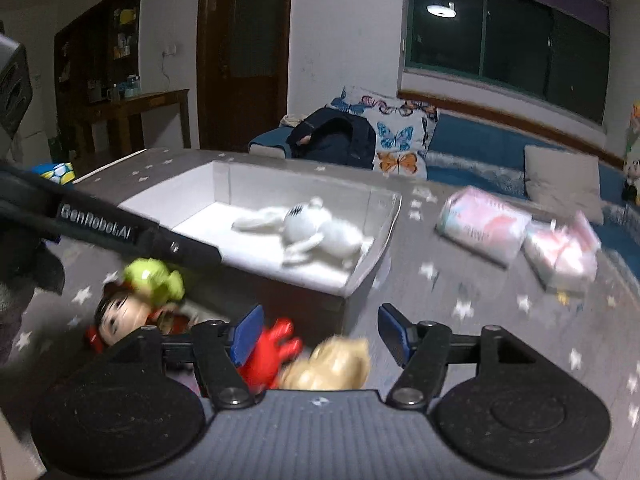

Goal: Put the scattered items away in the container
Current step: 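Lower the left tool onto the beige peanut toy and grasp it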

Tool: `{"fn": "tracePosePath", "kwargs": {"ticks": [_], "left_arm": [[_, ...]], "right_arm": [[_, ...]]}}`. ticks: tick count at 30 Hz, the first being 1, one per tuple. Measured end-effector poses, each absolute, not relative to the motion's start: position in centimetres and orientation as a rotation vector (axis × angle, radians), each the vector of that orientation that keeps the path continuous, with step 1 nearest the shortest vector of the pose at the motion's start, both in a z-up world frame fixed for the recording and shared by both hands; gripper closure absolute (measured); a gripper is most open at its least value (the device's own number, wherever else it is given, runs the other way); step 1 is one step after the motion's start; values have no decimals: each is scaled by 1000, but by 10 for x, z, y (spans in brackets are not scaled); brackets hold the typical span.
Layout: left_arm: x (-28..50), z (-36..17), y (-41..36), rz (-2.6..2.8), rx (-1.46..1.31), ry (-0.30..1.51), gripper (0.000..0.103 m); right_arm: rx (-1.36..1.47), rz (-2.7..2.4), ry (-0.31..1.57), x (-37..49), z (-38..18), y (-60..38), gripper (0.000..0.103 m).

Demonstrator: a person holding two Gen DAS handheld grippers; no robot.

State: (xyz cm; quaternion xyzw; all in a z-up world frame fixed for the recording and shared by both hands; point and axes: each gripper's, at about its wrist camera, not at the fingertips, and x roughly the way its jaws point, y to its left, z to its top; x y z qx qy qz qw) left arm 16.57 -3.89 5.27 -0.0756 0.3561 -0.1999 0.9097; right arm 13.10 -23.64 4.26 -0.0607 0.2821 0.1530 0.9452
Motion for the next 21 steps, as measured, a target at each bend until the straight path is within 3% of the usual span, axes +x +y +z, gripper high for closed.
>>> {"fn": "tracePosePath", "kwargs": {"ticks": [21], "left_arm": [[155, 44, -89, -540, -174, 809, 84]], "right_arm": [[32, 248, 642, 116, 4, -259, 38]]}}
